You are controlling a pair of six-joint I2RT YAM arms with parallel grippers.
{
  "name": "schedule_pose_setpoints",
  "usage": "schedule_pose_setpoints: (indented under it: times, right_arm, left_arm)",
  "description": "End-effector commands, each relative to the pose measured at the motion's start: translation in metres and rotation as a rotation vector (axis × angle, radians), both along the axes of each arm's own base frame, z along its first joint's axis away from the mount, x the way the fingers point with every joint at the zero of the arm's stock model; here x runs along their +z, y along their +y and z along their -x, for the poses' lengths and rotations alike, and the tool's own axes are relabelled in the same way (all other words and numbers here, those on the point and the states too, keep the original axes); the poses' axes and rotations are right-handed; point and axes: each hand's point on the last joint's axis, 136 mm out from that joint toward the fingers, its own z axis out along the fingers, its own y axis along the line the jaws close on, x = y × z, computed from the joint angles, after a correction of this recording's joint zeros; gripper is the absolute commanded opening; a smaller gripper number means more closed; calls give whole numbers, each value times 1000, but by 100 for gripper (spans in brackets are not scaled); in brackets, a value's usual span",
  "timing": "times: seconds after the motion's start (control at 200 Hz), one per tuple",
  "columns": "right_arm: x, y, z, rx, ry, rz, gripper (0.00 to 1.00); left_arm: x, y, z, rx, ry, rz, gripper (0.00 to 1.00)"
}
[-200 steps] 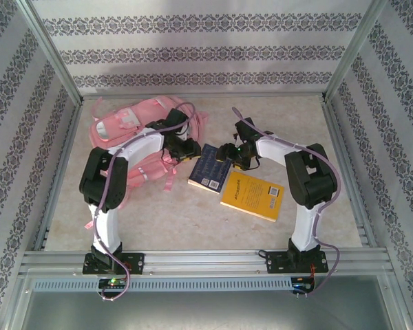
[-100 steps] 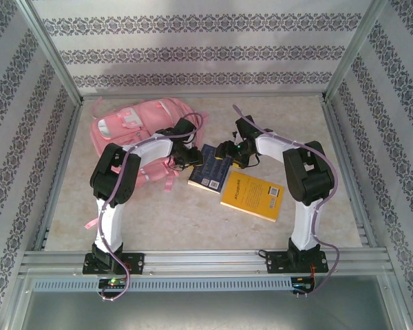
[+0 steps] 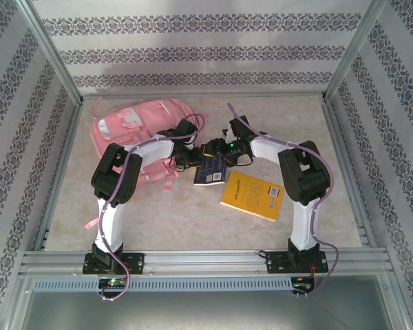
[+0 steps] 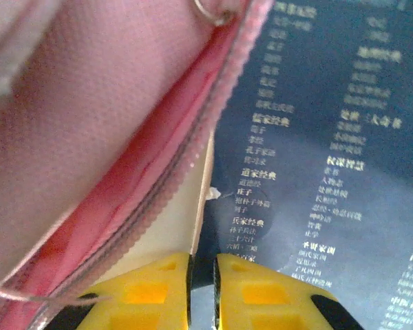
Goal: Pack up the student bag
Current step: Pick up the book from the center of the table, then pass the book.
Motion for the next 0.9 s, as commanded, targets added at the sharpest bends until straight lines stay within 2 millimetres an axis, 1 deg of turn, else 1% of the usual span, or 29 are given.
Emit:
schedule_pose_setpoints:
  times: [0.0,0.075,0.15,0.225,0.31,0.39,0.45,0.52,0.59,0.655,0.729,0.814,0.854,0.894]
  right_arm:
    - [32,22,14,62,-14,-137,72]
    - [28,18,15,56,-15,-111,68]
    - [17,12,17,49,-8,-62,61]
    - [9,5,17,36,-6,-18,48]
    - [5,-3,16,25,-15,22,35]
    - [5,-8,15,15,-29,39,23]
    - [11,-7,14,20,-47,20,15]
    - [24,-5,14,27,-76,-26,7]
    - [42,-2,14,36,-120,-80,0]
    - [62,-1,15,44,-169,-124,0]
    - [87,3,20,67,-217,-180,0]
    - [124,10,31,114,-290,-283,0]
    - [139,9,34,120,-316,-314,0]
    - [152,7,38,116,-338,-329,0]
  left_arm:
    - [-17,-22,19,-73,43,34,16]
    - [-16,-22,20,-74,42,34,15]
    - [-13,-22,20,-73,37,37,14]
    - [-9,-20,20,-70,31,30,14]
    - [-3,-17,20,-65,21,11,14]
    - [1,-14,21,-60,24,3,14]
    - [8,-14,21,-54,22,8,14]
    - [20,-14,22,-50,12,25,17]
    - [40,-12,22,-46,-19,39,23]
    - [61,-8,21,-34,-47,70,30]
    - [91,-1,20,-11,-85,128,37]
    - [124,7,17,17,-134,214,44]
    - [140,11,16,25,-159,258,47]
    - [154,13,16,27,-183,297,55]
